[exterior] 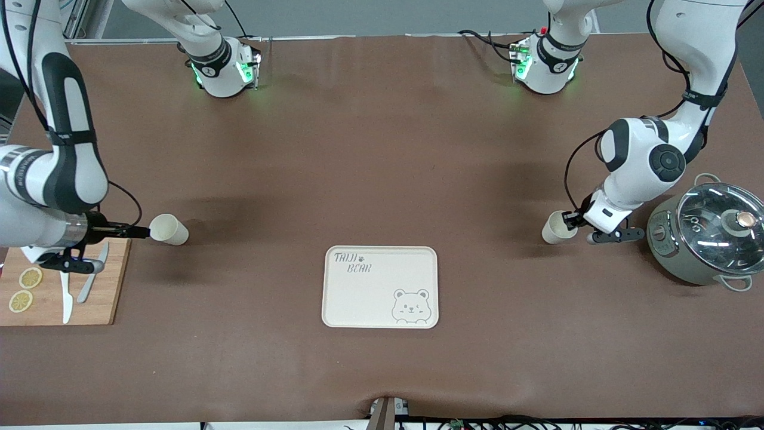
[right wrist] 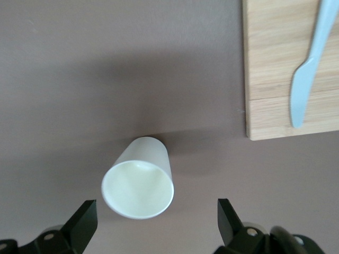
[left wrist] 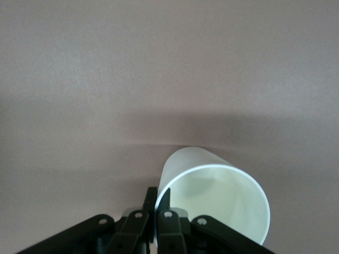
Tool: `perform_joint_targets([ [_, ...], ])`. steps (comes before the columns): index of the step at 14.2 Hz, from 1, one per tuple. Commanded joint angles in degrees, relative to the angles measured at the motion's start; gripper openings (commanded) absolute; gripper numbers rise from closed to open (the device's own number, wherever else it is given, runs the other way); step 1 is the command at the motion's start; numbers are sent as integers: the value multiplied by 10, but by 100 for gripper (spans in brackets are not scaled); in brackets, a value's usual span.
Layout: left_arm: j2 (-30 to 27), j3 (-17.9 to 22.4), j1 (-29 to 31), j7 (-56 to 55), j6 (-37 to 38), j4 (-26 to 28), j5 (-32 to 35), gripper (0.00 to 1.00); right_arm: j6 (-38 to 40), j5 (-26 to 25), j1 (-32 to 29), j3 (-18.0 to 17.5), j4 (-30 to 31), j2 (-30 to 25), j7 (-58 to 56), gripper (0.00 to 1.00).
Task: Place white IKEA cup upright on tray with both arms
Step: 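Grasp the pot-side cup with the left gripper while the right gripper grasps the other cup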
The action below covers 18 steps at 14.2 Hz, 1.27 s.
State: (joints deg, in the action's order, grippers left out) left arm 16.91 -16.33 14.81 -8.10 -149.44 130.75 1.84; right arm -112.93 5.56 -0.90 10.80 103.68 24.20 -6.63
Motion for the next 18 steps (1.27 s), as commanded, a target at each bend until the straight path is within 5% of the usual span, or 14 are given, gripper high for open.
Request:
perform_joint_targets([
  [1, -5, -1, 0, -3, 2, -14, 12, 0, -38, 9, -9, -2, 45, -16, -23, 100],
  [4, -5, -1, 0, -3, 24, -33, 12, 0, -73, 10, -11, -2, 81, -11, -45, 100],
  [7, -3, -1, -3, -3, 60, -66, 12, 0, -79, 10, -5, -2, 103, -14, -44, 83],
  [9, -2, -1, -9, -4, 68, -81, 12, 0, -79, 10, -3, -3, 108, -14, -44, 59],
  [10, -2, -1, -9, -4, 69, -84, 12, 0, -79, 10, 2, -3, 108, -13, -44, 29],
  [11, -2, -1, -10, -4, 69, -85, 12, 0, -79, 10, 5, -3, 108, -12, -43, 11],
  [12, -2, -1, -10, -4, 69, -85, 12, 0, -80, 10, 5, -2, 108, -12, -43, 4],
  [18, 4, -1, -10, -4, 70, -95, 11, 0, -69, 21, 7, -3, 96, -16, -37, 0],
])
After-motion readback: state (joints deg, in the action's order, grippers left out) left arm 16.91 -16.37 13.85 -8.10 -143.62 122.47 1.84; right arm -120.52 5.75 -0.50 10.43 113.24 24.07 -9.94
